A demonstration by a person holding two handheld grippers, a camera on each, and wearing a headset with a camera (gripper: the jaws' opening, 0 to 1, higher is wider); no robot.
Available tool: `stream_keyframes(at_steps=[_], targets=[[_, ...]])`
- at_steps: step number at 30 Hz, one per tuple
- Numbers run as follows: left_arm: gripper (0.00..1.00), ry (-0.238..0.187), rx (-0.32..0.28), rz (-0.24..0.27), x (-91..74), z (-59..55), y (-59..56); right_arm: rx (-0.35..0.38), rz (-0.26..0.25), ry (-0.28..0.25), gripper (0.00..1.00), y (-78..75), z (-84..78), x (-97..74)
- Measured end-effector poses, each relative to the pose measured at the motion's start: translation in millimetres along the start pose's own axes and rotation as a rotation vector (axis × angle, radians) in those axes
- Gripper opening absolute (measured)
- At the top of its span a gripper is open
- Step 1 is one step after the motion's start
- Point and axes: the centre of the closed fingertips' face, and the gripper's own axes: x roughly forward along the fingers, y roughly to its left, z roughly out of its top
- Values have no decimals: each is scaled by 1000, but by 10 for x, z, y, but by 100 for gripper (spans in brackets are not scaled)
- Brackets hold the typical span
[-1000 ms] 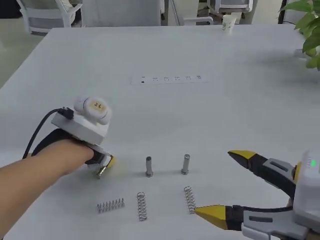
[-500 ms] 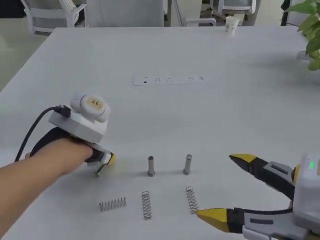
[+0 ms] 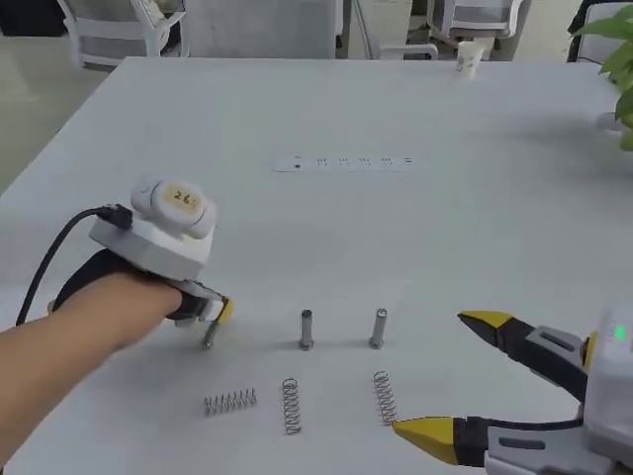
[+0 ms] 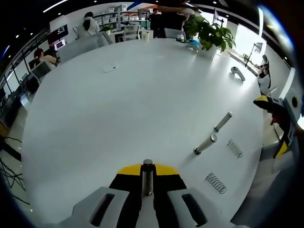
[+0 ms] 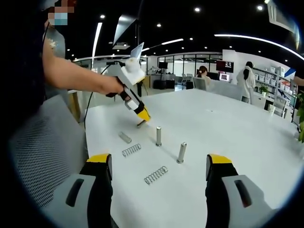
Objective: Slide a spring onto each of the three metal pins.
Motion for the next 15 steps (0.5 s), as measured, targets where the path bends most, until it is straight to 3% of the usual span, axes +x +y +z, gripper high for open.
stream_keyframes(at_steps=[6,8,15], targets=[[0,-30,-17,-3,-67,-52,38,-7,3,6,81,0,0,25],[0,-62,-14,4,-91,-45,51,-6,4,6,81,2,-3,31],[0,-87,-32,-2,-146,-86,48,-10,11,18,81,16,-25,48]])
